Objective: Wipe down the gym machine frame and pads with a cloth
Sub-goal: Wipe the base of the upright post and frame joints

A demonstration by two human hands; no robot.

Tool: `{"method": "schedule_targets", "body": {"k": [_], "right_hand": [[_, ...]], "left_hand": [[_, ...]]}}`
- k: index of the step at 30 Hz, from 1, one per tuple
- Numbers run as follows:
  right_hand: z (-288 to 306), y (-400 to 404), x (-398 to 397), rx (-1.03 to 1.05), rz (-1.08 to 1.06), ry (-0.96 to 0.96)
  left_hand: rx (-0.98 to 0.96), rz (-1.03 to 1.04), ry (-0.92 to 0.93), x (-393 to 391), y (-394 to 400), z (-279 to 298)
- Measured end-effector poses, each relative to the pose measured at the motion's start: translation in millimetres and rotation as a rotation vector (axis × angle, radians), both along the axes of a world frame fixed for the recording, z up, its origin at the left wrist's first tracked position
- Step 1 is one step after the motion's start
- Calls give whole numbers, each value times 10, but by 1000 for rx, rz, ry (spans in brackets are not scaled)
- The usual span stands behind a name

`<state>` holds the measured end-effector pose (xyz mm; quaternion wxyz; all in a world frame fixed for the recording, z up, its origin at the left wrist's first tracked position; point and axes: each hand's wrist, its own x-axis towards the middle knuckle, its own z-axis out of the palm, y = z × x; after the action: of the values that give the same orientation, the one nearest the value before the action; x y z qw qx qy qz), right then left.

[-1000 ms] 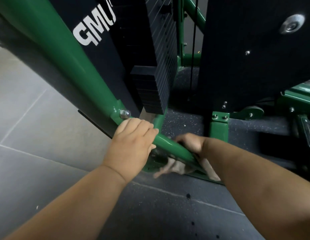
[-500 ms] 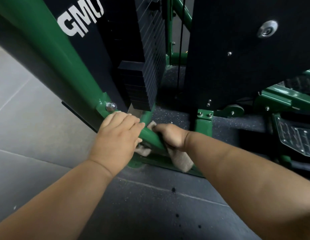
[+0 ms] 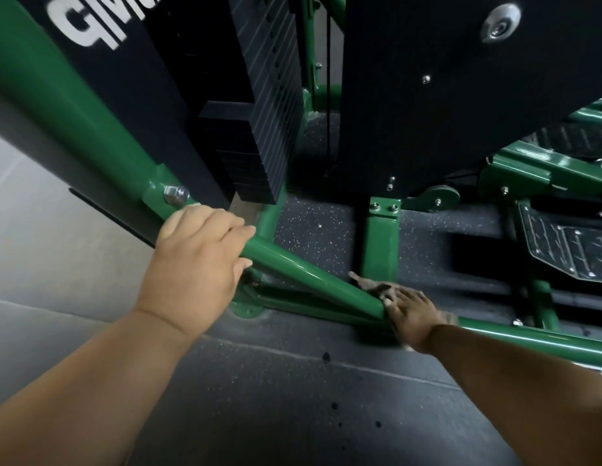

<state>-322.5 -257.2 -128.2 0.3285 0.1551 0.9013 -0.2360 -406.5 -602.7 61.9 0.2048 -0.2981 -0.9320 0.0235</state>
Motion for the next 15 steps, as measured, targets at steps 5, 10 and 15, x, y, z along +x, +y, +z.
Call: {"method": "schedule_targets", "body": {"k": [5, 10, 15], "right_hand": [[382, -599, -248, -370, -328, 60], [933, -1122, -872, -844, -473, -66], [1271, -1440, -1251, -920, -402, -35]], "left_hand": [[20, 18, 9, 14, 34, 22], [41, 14, -8, 13, 28, 7], [79, -17, -19, 16, 13, 22]]}}
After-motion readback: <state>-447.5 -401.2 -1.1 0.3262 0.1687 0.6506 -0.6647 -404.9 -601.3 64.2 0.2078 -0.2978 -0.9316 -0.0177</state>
